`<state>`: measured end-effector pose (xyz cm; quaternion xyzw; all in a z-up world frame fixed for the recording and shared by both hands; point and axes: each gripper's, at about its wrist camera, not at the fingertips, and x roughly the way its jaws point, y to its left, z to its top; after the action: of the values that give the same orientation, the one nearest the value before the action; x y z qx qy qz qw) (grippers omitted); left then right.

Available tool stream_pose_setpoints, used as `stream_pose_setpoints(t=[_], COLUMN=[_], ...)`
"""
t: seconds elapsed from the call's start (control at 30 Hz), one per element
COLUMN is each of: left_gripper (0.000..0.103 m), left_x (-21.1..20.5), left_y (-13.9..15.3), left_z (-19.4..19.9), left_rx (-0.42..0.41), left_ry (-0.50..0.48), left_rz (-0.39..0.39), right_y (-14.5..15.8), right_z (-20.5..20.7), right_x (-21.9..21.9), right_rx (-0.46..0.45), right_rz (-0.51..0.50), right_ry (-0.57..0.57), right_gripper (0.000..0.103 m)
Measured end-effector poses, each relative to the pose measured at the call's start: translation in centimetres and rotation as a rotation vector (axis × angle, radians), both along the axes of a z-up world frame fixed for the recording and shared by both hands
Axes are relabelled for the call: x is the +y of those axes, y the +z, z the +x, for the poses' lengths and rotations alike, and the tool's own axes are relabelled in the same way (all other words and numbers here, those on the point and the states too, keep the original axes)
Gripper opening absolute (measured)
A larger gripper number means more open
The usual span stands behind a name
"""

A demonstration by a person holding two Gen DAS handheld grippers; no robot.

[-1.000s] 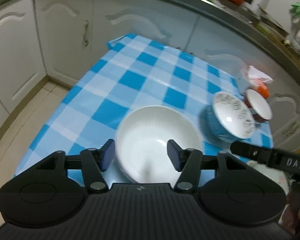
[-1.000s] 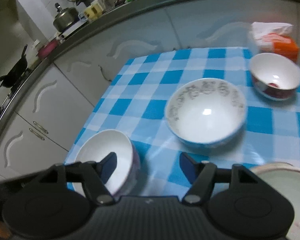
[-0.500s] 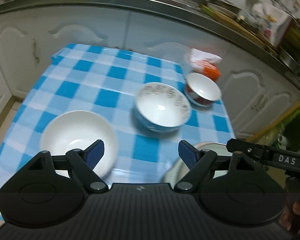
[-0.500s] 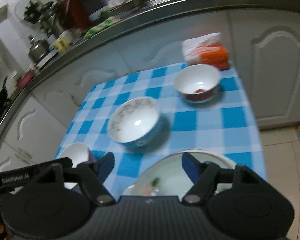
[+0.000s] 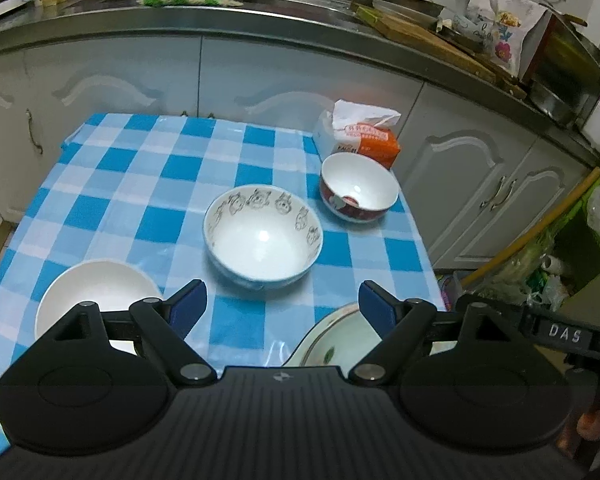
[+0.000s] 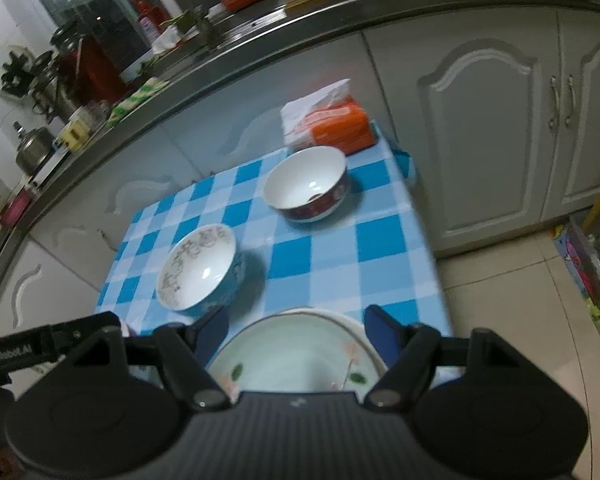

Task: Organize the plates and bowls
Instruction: 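Move the left gripper to the rim of the cartoon-printed white bowl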

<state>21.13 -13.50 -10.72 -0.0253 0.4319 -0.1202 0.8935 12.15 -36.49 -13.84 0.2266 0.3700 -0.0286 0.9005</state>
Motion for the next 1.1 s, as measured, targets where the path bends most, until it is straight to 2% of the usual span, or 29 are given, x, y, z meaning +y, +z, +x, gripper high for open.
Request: stream_pose_setpoints(t=[0.17,0.43,0.7,0.97,1.03,1.1], left_gripper=[0.102,0.102,0.101,0.086,0.077,0.075], left_x=[0.0,1.3,2.2,2.3,2.3,2.3], left_y=[-0.2,-2.2,-4.9,-6.8,-7.2,-7.6], left_z=[2.4,6.7,10.2,12.2,12.5,12.8], left_rx=[-0.012,-0.001,0.057,0.123,0.130,0.138], left_ry=[0.021,0.093,0.138,0.136,0.128,0.115], left_rz=[0.005,0.046,0.047,0.039,0.047,0.058], right_y=[0.2,-0.2,-1.9,-3.8,-4.3,-4.8], right_z=[1.0,4.5,9.0,12.8,13.5,14.1], right_x=[-0.4,0.5,2.0,3.5,3.8,4.1], right_rx=[-0.004,0.000,0.030,0.063,0.075,0.081], right_rz=[-0.002,-0.003,0.015,0.036,0.037,0.043], right_ry=[-0.009,0.015,0.053,0.077,0.082,0.091], right_gripper=[0.075,0.075,0.075,0.071,0.064,0.061])
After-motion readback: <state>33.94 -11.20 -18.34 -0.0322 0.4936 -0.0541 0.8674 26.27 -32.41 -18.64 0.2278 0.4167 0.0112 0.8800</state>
